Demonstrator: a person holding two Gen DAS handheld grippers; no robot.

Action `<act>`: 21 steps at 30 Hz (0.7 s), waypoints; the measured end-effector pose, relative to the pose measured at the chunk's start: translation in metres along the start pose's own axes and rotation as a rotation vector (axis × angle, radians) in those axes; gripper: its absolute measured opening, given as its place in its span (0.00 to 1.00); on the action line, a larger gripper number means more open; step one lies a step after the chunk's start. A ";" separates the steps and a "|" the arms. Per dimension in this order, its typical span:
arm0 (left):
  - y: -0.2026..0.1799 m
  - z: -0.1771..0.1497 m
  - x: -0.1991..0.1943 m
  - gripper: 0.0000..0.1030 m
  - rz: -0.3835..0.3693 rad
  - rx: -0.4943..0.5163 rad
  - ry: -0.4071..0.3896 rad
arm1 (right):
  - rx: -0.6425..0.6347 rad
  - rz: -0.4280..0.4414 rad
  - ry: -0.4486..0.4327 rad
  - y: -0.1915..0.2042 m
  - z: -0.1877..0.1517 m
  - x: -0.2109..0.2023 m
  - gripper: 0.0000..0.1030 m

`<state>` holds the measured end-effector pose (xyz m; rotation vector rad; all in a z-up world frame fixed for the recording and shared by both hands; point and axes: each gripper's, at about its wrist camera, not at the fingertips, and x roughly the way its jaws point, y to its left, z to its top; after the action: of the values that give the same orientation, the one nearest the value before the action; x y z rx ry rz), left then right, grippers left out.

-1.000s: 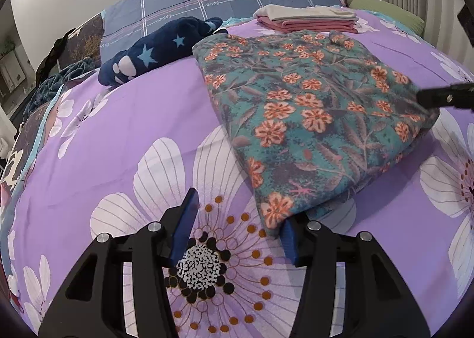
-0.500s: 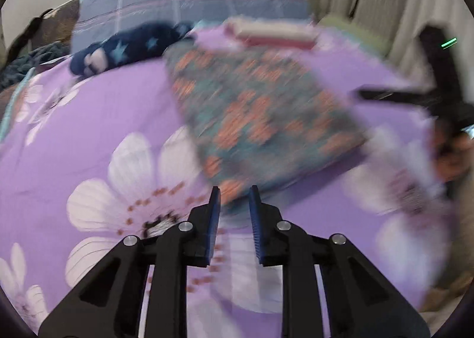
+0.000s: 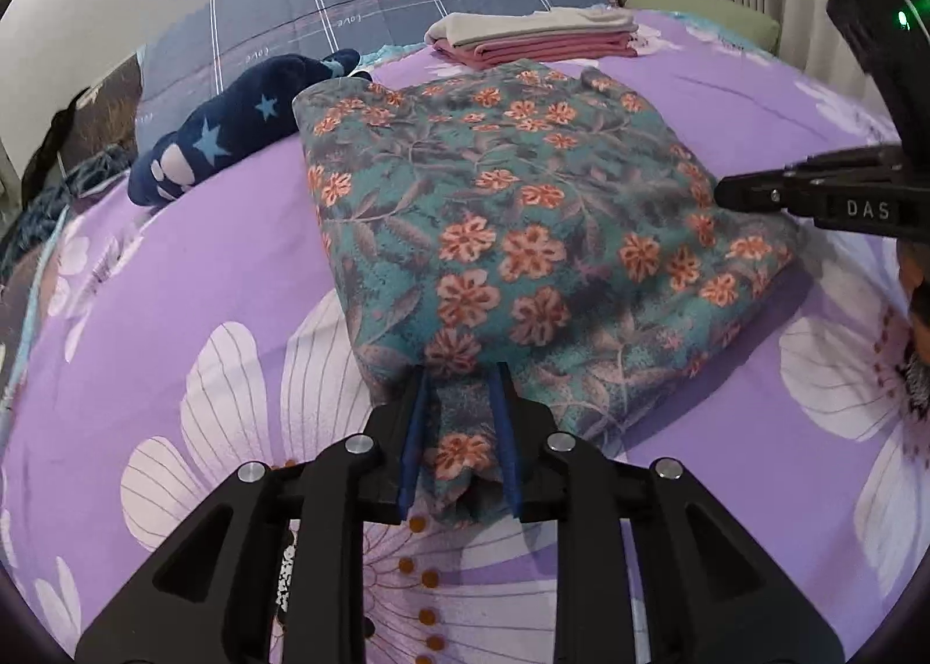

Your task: Fold small clothes

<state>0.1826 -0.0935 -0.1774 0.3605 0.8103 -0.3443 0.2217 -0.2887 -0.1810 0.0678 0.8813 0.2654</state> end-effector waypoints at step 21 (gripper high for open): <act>0.009 0.001 -0.002 0.25 -0.042 -0.037 0.001 | 0.138 -0.017 0.008 -0.021 0.054 0.054 0.23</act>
<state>0.1858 -0.0855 -0.1740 0.3095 0.8254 -0.3683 0.3002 -0.2923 -0.1906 0.1869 0.9070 0.1886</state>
